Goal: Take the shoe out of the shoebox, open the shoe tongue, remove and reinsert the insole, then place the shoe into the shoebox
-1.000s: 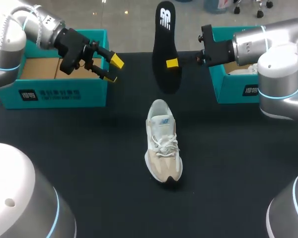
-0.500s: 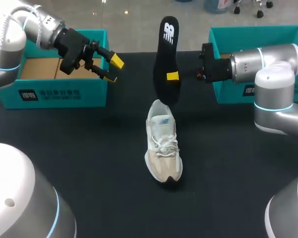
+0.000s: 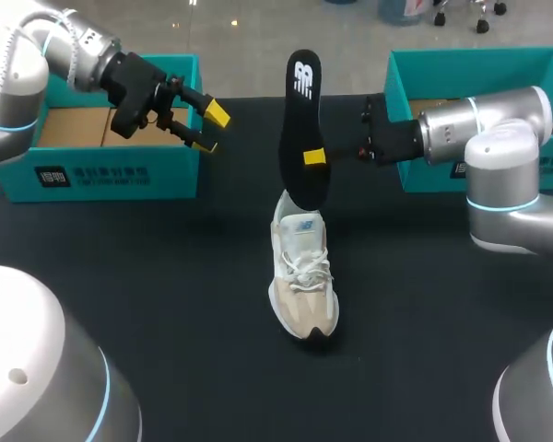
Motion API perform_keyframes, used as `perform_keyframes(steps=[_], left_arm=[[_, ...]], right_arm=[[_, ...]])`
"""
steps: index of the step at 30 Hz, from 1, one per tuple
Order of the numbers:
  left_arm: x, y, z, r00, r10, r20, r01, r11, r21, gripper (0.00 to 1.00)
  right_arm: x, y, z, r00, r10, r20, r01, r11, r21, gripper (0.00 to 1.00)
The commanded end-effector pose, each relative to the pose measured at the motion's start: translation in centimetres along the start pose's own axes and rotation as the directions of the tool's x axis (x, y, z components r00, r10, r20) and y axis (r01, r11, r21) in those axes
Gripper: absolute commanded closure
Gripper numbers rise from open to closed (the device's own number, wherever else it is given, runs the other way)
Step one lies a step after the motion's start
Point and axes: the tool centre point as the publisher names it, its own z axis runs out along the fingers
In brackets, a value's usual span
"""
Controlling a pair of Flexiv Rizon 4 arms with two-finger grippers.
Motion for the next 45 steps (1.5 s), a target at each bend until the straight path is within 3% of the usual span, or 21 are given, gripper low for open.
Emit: perform_keyframes(steps=[1, 20, 45], left_arm=[[0.0, 0.0, -0.1, 1.000, 0.001, -0.002, -0.001, 1.000, 0.002, 0.00], [0.0, 0.0, -0.1, 1.000, 0.001, -0.002, -0.001, 1.000, 0.002, 0.00], [0.0, 0.0, -0.1, 1.000, 0.001, -0.002, -0.001, 1.000, 0.002, 0.00]], right_arm=[[0.1, 0.0, 0.0, 1.000, 0.000, 0.003, 0.000, 1.000, 0.001, 1.00], [0.1, -0.4, 0.3, 1.000, -0.008, 0.014, 0.007, 1.000, 0.010, 1.00], [0.1, -2.0, 2.8, 1.000, -0.021, 0.008, 0.021, 0.999, 0.029, 1.00]])
